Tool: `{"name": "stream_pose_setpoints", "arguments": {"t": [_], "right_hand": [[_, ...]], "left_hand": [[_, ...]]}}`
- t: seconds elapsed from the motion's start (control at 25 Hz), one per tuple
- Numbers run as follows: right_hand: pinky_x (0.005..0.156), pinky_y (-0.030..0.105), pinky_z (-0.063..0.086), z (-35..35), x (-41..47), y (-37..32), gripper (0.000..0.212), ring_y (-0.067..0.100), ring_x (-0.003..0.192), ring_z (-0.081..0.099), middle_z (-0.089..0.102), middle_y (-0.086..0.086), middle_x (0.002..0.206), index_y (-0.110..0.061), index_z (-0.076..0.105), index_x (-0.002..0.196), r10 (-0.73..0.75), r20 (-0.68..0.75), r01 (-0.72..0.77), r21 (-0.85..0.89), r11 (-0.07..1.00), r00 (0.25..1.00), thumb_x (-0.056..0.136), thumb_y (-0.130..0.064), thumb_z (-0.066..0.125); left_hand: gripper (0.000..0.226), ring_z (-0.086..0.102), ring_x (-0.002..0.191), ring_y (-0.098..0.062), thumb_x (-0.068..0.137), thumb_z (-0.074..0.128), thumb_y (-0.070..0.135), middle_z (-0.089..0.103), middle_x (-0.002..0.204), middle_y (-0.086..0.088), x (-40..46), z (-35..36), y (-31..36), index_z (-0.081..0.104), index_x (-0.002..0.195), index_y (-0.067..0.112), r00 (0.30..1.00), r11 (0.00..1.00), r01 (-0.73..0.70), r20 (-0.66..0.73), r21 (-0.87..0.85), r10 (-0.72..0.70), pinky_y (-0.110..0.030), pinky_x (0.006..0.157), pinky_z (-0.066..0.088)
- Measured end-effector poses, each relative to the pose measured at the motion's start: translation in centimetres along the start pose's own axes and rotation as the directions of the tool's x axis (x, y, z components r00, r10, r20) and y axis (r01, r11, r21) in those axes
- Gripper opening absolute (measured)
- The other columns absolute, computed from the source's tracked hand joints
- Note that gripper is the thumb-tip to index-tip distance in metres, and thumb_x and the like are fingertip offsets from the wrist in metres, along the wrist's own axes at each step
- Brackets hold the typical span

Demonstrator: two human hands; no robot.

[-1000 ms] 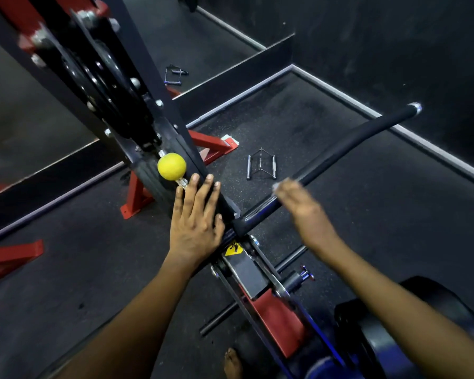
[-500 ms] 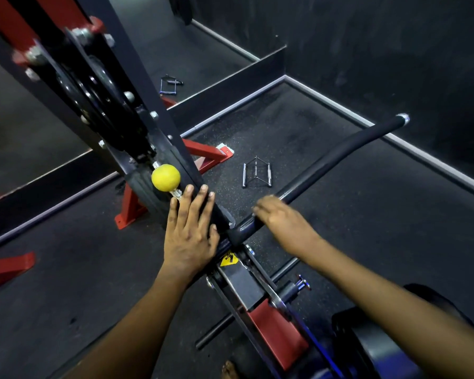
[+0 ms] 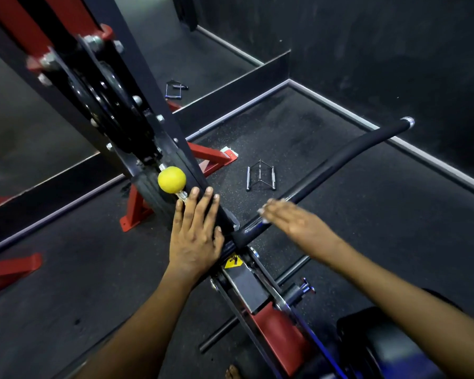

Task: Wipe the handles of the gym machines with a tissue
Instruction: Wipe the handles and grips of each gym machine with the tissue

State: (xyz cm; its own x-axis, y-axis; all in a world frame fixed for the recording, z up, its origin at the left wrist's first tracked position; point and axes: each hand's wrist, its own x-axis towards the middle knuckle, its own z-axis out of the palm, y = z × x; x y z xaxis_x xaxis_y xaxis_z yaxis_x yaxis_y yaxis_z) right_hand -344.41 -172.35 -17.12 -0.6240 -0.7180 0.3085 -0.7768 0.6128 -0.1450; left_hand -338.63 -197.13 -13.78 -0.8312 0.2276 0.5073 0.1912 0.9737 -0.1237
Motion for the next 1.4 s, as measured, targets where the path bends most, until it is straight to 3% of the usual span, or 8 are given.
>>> {"name": "stream_pose_setpoints", "arguments": {"t": [0.16, 0.4, 0.64, 0.8, 1.0, 1.2, 1.28, 1.4], "right_hand": [[0.113, 0.037, 0.022, -2.4, 0.4, 7.1, 0.041, 0.036, 0.134, 0.036, 0.048, 0.023, 0.136, 0.003, 0.051, 0.129, 0.529, -0.119, -0.527, 0.046, 0.848, 0.840, 0.093, -0.005, 0.034], [0.105, 0.044, 0.037, -1.2, -0.6, 6.0, 0.060, 0.034, 0.122, 0.052, 0.057, 0.019, 0.128, 0.003, 0.057, 0.125, 0.120, -0.056, -0.125, -0.085, 0.989, 0.991, 0.067, 0.018, 0.066], [0.104, 0.052, 0.039, -3.1, -0.3, 13.1, 0.064, 0.036, 0.131, 0.041, 0.051, 0.021, 0.133, 0.003, 0.053, 0.128, 0.561, -0.182, -0.561, 0.058, 0.826, 0.807, 0.069, 0.027, 0.052], [0.108, 0.036, 0.032, -1.1, -1.2, 9.9, 0.040, 0.034, 0.118, 0.055, 0.061, 0.020, 0.121, 0.004, 0.061, 0.117, 0.077, -0.096, -0.092, -0.164, 0.982, 0.992, 0.082, 0.006, 0.043], [0.111, 0.043, 0.027, -4.3, 0.1, 17.2, 0.039, 0.039, 0.130, 0.040, 0.056, 0.023, 0.123, 0.005, 0.059, 0.116, 0.624, -0.173, -0.637, -0.026, 0.771, 0.762, 0.081, 0.016, 0.045], [0.103, 0.045, 0.037, -1.5, -0.8, 11.0, 0.042, 0.035, 0.115, 0.057, 0.062, 0.021, 0.118, 0.004, 0.064, 0.112, 0.049, -0.092, -0.066, -0.189, 0.980, 0.995, 0.079, 0.006, 0.038], [0.107, 0.045, 0.033, -3.0, -0.2, 14.5, 0.045, 0.035, 0.119, 0.054, 0.061, 0.019, 0.120, 0.001, 0.063, 0.114, 0.217, -0.083, -0.229, -0.177, 0.957, 0.973, 0.077, 0.011, 0.039], [0.111, 0.045, 0.025, -3.3, -0.3, 15.0, 0.053, 0.036, 0.128, 0.044, 0.054, 0.019, 0.129, 0.000, 0.057, 0.124, 0.600, -0.177, -0.609, 0.001, 0.793, 0.780, 0.075, 0.022, 0.050]], "left_hand": [[0.060, 0.013, 0.146, -0.027, 0.086, 0.044, 0.028, 0.036, 0.152, -0.013, -0.5, -0.8, 1.0, 0.047, 0.141, 0.004, 0.994, 0.994, 0.111, 0.016, -0.006, -0.110, -0.041, 0.121, 0.004], [0.062, 0.031, 0.142, -0.031, 0.091, 0.038, 0.034, 0.022, 0.158, -0.013, 3.5, 0.4, 8.5, 0.025, 0.150, 0.019, 0.966, 0.931, -0.028, 0.231, -0.363, 0.119, -0.046, 0.116, 0.029], [0.063, 0.048, 0.129, -0.030, 0.103, 0.035, 0.044, 0.003, 0.163, 0.007, 7.9, 4.6, 9.0, -0.006, 0.152, 0.044, 0.729, 0.924, 0.072, 0.652, -0.376, 0.208, -0.044, 0.097, 0.047], [0.063, 0.051, 0.126, -0.031, 0.105, 0.034, 0.037, -0.002, 0.163, 0.007, 7.6, 4.8, 9.4, -0.007, 0.153, 0.037, 0.753, 0.917, 0.045, 0.617, -0.396, 0.229, -0.045, 0.094, 0.047], [0.061, 0.048, 0.129, -0.026, 0.105, 0.031, 0.038, 0.004, 0.162, 0.009, 7.3, 4.6, 9.2, -0.006, 0.154, 0.035, 0.778, 0.919, 0.043, 0.591, -0.392, 0.215, -0.043, 0.090, 0.051], [0.062, 0.057, 0.113, -0.026, 0.104, 0.032, 0.040, 0.029, 0.149, 0.001, 7.4, 4.6, 9.5, -0.005, 0.154, 0.034, 0.792, 0.933, 0.035, 0.579, -0.359, 0.193, -0.043, 0.083, 0.052], [0.062, 0.060, 0.105, -0.026, 0.104, 0.031, 0.041, 0.036, 0.140, -0.001, 7.5, 4.6, 9.6, -0.006, 0.154, 0.035, 0.795, 0.942, 0.047, 0.583, -0.333, 0.166, -0.041, 0.079, 0.051], [0.062, 0.062, 0.099, -0.028, 0.104, 0.029, 0.044, 0.040, 0.130, -0.005, 7.3, 4.6, 9.7, -0.009, 0.153, 0.038, 0.780, 0.951, 0.067, 0.610, -0.303, 0.140, -0.039, 0.074, 0.046]]}}
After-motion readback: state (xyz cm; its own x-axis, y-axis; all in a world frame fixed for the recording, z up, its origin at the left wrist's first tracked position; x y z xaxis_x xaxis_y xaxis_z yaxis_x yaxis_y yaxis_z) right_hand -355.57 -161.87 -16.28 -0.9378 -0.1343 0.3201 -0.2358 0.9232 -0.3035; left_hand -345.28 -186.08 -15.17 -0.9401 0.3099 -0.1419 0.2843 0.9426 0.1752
